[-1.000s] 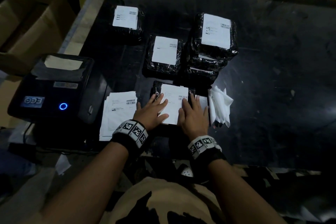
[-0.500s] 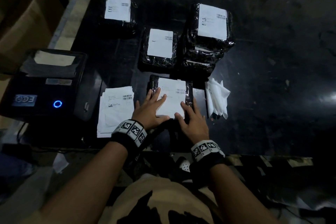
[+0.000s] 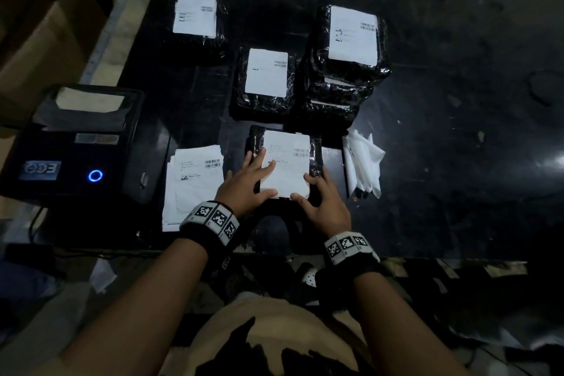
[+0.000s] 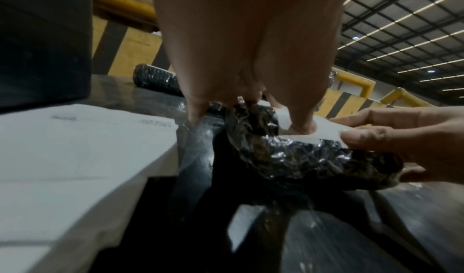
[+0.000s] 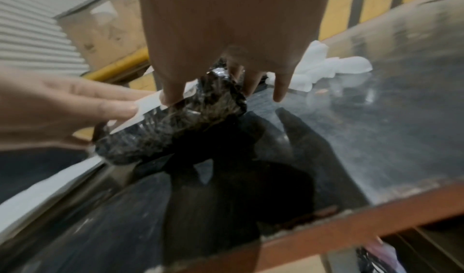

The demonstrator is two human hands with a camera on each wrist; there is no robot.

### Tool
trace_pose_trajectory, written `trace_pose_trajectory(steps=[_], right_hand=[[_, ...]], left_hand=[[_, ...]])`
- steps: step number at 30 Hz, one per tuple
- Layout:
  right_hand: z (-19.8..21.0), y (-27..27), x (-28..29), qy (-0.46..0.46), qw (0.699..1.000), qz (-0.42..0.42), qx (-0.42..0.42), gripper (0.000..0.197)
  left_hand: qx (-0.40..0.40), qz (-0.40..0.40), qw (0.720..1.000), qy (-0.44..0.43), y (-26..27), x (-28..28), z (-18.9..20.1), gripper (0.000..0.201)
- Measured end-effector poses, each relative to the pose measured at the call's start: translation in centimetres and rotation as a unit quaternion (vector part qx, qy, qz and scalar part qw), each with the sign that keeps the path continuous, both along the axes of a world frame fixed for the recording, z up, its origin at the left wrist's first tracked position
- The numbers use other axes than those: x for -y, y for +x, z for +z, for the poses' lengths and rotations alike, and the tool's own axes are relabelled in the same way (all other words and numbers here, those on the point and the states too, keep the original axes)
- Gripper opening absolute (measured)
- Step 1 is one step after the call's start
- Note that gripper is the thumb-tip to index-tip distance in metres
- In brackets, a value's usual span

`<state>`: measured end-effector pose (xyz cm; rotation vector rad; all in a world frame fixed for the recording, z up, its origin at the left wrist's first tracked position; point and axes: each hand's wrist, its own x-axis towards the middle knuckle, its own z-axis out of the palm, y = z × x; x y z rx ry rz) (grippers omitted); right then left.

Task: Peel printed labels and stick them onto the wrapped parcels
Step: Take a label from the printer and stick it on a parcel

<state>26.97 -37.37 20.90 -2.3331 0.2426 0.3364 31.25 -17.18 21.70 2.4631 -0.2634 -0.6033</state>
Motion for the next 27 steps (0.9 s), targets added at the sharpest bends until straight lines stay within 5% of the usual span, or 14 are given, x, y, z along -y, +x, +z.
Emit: trace_pose_trajectory(steps=[11,17,20,27], right_hand=[[0.1,0.0,2.3,0.056,0.998,0.007,-0.024,0.042],[0.1,1.4,4.0,0.182,0.97,-0.158,-0.004,0.053],[0.2,2.5,3.4,0.161,0.976,-0.141,-0.048,0.059],[0.2,3.7,1.0,0.141,0.979,-0.089,-0.121,0.055]], left_hand=[[0.026,0.056,0.99,-0.129,-1.4,-1.5,-0.8,0.055],[0.125,0.249,0.94,-0.196,-2.7,-1.8,0.2,0.03],[0.063,0.309,0.927,-0.205,-2.4,-1.2,0.4,0.036],[-0.04,0.309,0.932,-0.187,-1.0,-0.7,-0.5,0.047]])
